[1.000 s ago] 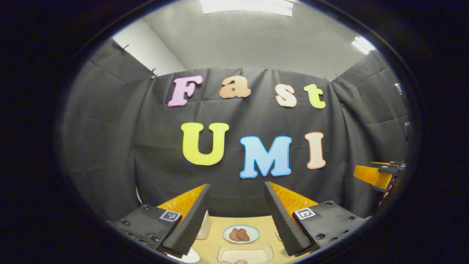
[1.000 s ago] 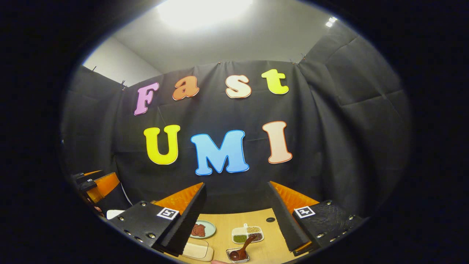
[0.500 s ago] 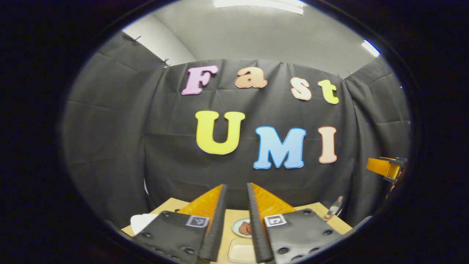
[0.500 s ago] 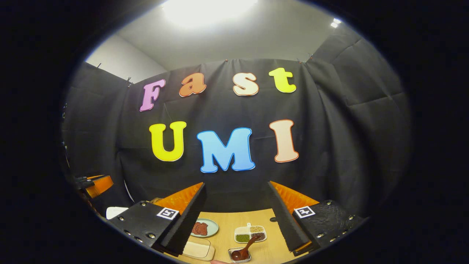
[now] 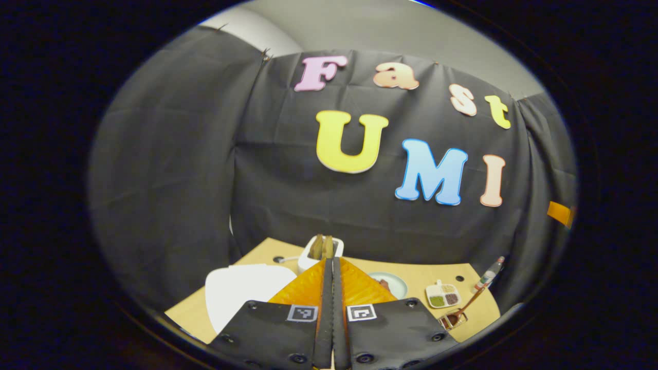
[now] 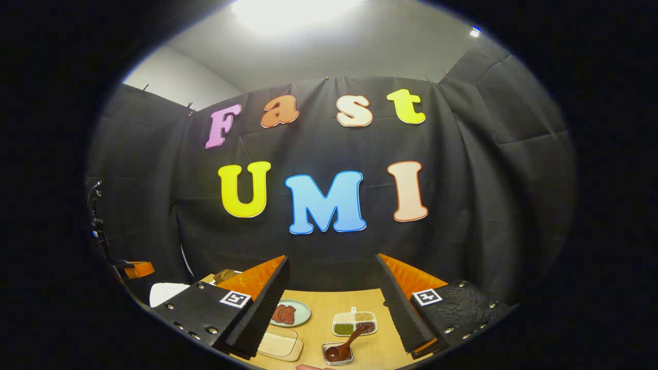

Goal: Close the left gripper, press the button to open the rice cooker; take a wooden spoon from the chopstick holder with the right hand, scoop a spoonful of rice and pour it into the rice cooker, then put the wooden spoon back into the chopstick holder.

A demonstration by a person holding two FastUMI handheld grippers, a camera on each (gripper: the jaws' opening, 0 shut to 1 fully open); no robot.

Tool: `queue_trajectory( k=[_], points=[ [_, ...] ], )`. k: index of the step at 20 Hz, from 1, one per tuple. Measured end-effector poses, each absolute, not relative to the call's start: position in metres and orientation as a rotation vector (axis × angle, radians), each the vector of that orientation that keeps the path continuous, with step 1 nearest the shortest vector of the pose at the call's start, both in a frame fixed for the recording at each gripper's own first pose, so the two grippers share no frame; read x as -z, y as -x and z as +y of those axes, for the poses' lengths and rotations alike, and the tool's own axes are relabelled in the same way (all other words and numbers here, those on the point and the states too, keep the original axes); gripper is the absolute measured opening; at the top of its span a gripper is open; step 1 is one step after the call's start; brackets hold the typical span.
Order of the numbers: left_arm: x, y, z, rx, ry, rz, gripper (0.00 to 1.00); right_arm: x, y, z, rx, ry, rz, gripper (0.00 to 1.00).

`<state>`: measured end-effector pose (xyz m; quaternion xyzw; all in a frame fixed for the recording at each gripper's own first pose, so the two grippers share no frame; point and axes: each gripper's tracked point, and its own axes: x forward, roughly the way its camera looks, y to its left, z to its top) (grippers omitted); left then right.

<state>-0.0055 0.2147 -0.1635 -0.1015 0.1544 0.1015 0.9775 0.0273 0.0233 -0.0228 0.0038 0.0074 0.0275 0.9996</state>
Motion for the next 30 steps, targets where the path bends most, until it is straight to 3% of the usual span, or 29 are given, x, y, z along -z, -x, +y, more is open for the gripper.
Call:
queue_trajectory(
  k=[3,4,11,12,14,17,20,21,23,24,26,27,30],
  points=[
    [0.212,0.019,0.261,-0.272,0.295,0.388,0.11,0.026,-0.024,0.023,-0.061,-0.004,0.026,0.99],
    [0.223,0.023,0.269,-0.288,0.32,0.409,0.07,0.026,-0.023,0.024,-0.064,-0.008,0.028,0.99],
    [0.298,0.036,0.285,-0.301,0.325,0.59,0.07,0.036,-0.021,0.024,-0.061,-0.015,0.059,0.99],
    [0.307,0.037,0.282,-0.3,0.314,0.622,0.04,0.038,-0.021,0.023,-0.059,-0.013,0.064,0.99],
    [0.317,0.036,0.282,-0.299,0.306,0.656,0.07,0.04,-0.021,0.021,-0.055,-0.013,0.069,0.96],
    [0.329,0.035,0.28,-0.301,0.32,0.692,0.04,0.042,-0.021,0.016,-0.041,-0.021,0.076,0.99],
    [0.349,0.041,0.275,-0.297,0.344,0.751,0.07,0.047,-0.023,0.01,-0.024,-0.04,0.091,0.99],
    [0.348,0.036,0.279,-0.298,0.345,0.732,0.12,0.048,-0.023,0.01,-0.022,-0.053,0.095,0.99],
    [0.347,0.039,0.278,-0.295,0.367,0.742,0.07,0.048,-0.026,0.009,-0.017,-0.078,0.097,0.99],
    [0.342,0.038,0.278,-0.297,0.351,0.735,0.11,0.048,-0.027,0.009,-0.019,-0.081,0.098,0.99],
    [0.318,0.032,0.282,-0.304,0.273,0.667,0.08,0.046,-0.028,0.008,-0.017,-0.063,0.09,0.96],
    [0.294,0.026,0.286,-0.315,0.213,0.598,0.12,0.044,-0.028,0.008,-0.017,-0.054,0.084,0.99],
    [0.228,0.007,0.298,-0.371,0.065,0.398,0.47,0.048,-0.029,0.014,-0.032,-0.056,0.093,0.96]
  ],
)
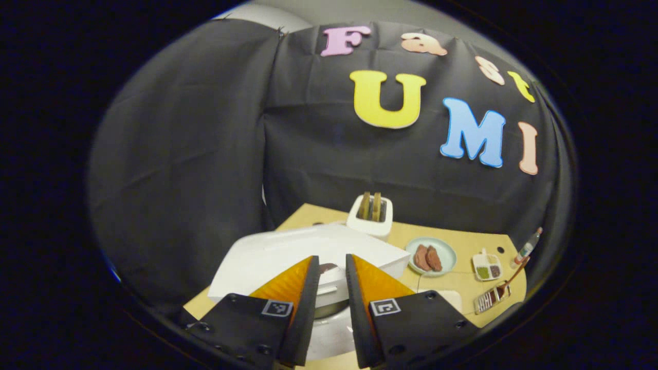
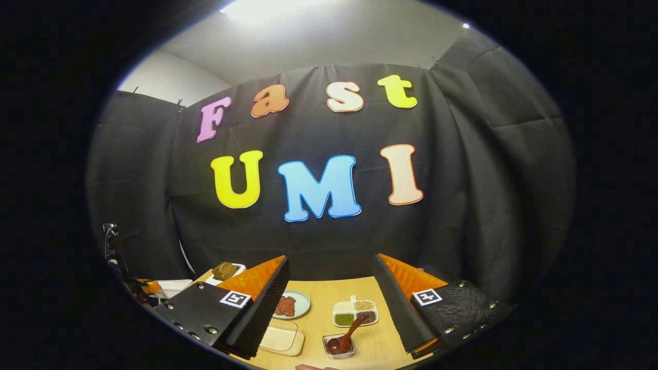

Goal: Close the left gripper, press the button to open the rice cooker; take a wooden spoon from the chopstick holder with the right hand, scoop a spoonful of rice and pour it into the rice cooker, then put the wooden spoon back into the chopstick holder.

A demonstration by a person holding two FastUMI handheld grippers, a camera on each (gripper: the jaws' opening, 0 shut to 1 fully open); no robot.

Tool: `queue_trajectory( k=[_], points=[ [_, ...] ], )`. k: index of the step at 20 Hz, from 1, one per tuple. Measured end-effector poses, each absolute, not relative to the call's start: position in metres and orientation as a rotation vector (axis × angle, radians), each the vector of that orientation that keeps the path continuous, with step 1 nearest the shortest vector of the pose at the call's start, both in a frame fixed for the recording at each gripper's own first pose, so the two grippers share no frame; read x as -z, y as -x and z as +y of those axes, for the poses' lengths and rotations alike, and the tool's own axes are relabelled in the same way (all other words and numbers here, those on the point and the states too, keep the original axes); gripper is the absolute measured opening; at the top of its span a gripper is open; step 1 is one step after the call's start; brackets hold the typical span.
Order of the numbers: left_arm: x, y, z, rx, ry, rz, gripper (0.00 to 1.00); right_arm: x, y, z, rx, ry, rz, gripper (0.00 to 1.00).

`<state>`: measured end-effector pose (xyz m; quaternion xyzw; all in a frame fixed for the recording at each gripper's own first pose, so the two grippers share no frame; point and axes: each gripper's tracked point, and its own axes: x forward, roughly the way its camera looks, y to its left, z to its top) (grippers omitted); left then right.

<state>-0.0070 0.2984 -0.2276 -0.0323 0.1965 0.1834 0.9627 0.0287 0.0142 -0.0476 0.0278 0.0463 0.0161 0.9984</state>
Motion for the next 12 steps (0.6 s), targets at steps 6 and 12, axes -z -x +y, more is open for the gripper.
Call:
queue_trajectory(
  k=[6,12],
  points=[
    [0.157,0.001,0.286,-0.378,0.074,0.253,0.86,0.049,-0.028,0.011,-0.035,-0.06,0.094,0.99],
    [0.109,0.004,0.253,-0.318,0.08,0.139,0.86,0.058,-0.029,0.001,-0.01,-0.067,0.097,0.99]
  ],
)
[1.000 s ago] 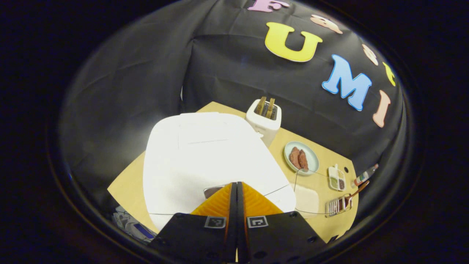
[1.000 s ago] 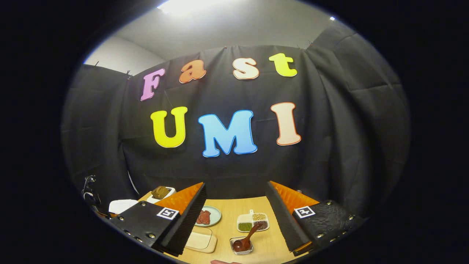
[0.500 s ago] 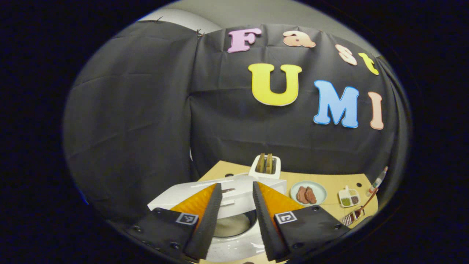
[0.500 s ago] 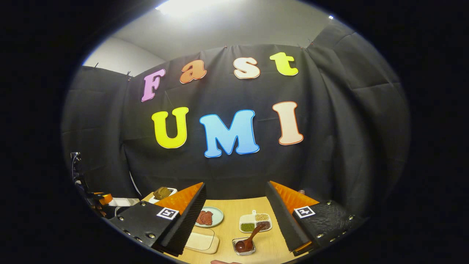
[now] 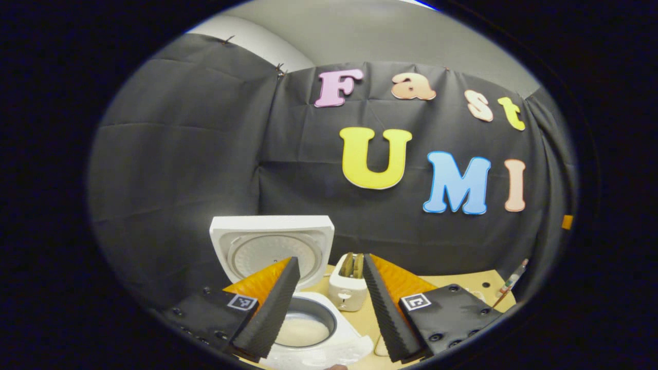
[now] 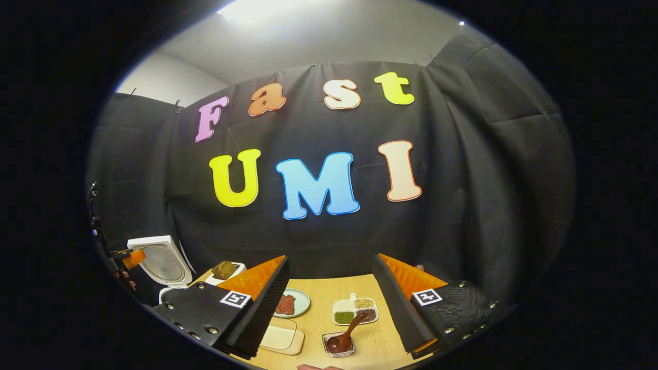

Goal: Close the left gripper, press the button to open the rice cooker; take a wooden spoon from the chopstick holder with the right hand, scoop a spoonful of rice and pour it into the rice cooker, then put the wooden spoon back into the chopstick holder.

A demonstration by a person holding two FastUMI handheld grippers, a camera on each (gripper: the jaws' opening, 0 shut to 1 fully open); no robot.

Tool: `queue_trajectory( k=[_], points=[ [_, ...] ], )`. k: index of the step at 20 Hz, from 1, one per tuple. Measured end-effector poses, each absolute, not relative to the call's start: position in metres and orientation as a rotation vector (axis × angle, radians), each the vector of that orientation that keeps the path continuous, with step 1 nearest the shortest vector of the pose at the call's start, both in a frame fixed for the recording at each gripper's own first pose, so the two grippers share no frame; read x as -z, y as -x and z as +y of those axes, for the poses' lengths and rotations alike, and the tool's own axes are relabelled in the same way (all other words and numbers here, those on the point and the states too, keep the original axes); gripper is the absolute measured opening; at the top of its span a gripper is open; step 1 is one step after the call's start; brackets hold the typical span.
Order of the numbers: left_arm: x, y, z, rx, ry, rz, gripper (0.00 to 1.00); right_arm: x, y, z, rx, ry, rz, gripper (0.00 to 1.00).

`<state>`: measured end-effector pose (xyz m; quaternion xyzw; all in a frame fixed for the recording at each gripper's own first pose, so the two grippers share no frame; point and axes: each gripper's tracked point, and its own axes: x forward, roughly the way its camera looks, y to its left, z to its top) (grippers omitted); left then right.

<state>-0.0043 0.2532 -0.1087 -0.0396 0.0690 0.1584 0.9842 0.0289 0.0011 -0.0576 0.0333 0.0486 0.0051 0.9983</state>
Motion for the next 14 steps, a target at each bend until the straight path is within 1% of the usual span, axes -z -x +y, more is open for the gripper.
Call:
queue_trajectory(
  k=[5,7,8,14],
  points=[
    [0.088,0.005,0.222,-0.256,0.075,0.085,0.86,0.073,-0.033,-0.003,0.026,-0.047,0.113,0.99],
    [0.089,0.005,0.214,-0.227,0.065,0.083,0.92,0.076,-0.032,-0.001,0.036,-0.039,0.1,0.99],
    [0.088,0.005,0.212,-0.213,0.06,0.081,1.0,0.082,-0.033,-0.002,0.045,-0.039,0.1,0.99],
    [0.087,0.006,0.198,-0.118,0.099,0.07,0.97,0.127,-0.05,-0.02,0.127,-0.093,0.141,0.99]
  ],
)
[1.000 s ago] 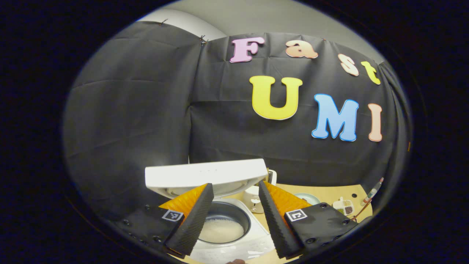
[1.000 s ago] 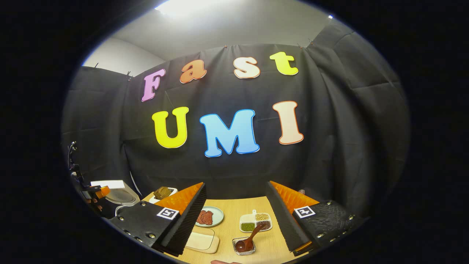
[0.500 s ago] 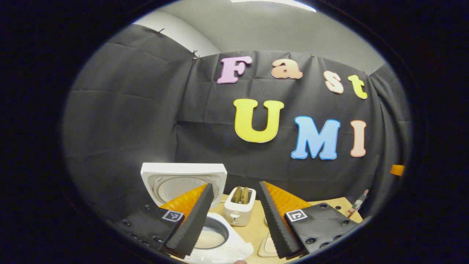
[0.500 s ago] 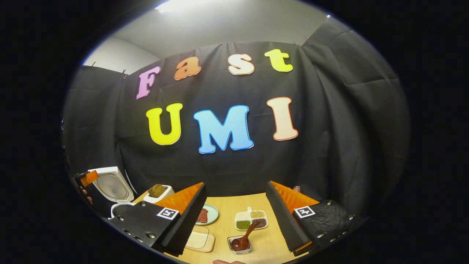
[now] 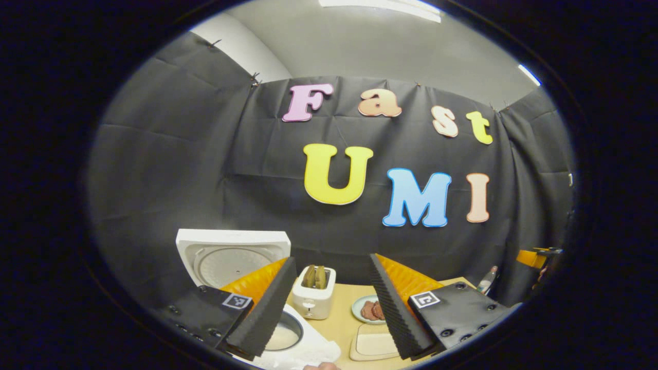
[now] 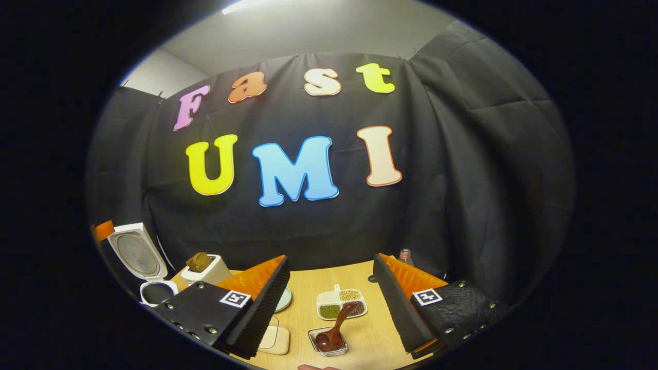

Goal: Close the left gripper, press the button to open the rice cooker; take a wooden spoon from the chopstick holder with the right hand, scoop a spoonful of rice and pour it into the rice cooker, then put the wooden spoon back into the chopstick holder.

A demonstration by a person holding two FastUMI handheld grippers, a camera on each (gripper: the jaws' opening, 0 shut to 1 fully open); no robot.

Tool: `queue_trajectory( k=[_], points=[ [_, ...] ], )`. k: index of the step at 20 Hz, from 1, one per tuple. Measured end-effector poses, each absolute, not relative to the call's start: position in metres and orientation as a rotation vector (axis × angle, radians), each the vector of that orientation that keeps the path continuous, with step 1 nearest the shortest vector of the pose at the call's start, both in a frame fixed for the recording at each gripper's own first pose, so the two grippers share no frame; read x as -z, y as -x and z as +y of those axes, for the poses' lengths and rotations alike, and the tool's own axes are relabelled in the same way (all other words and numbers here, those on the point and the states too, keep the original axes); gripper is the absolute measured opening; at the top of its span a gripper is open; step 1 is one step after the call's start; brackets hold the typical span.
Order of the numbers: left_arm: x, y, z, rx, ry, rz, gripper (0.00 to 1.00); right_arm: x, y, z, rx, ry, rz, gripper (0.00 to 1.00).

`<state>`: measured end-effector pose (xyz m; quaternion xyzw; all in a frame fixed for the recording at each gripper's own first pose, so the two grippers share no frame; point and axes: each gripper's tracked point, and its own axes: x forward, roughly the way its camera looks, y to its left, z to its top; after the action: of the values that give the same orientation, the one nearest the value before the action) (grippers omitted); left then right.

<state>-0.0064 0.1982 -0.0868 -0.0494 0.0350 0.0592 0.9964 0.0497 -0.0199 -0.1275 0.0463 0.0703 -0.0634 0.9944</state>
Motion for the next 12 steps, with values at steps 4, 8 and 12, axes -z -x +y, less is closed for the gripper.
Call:
queue_trajectory(
  k=[4,8,12],
  points=[
    [0.098,0.006,0.191,-0.114,0.069,0.09,0.99,0.166,-0.068,-0.033,0.143,-0.132,0.198,0.99],
    [0.108,0.005,0.179,-0.161,0.031,0.086,0.99,0.207,-0.088,-0.037,0.094,-0.095,0.243,0.99],
    [0.11,0.0,0.167,-0.206,0.023,0.101,0.99,0.259,-0.109,-0.03,0.021,-0.086,0.325,0.99]
  ],
)
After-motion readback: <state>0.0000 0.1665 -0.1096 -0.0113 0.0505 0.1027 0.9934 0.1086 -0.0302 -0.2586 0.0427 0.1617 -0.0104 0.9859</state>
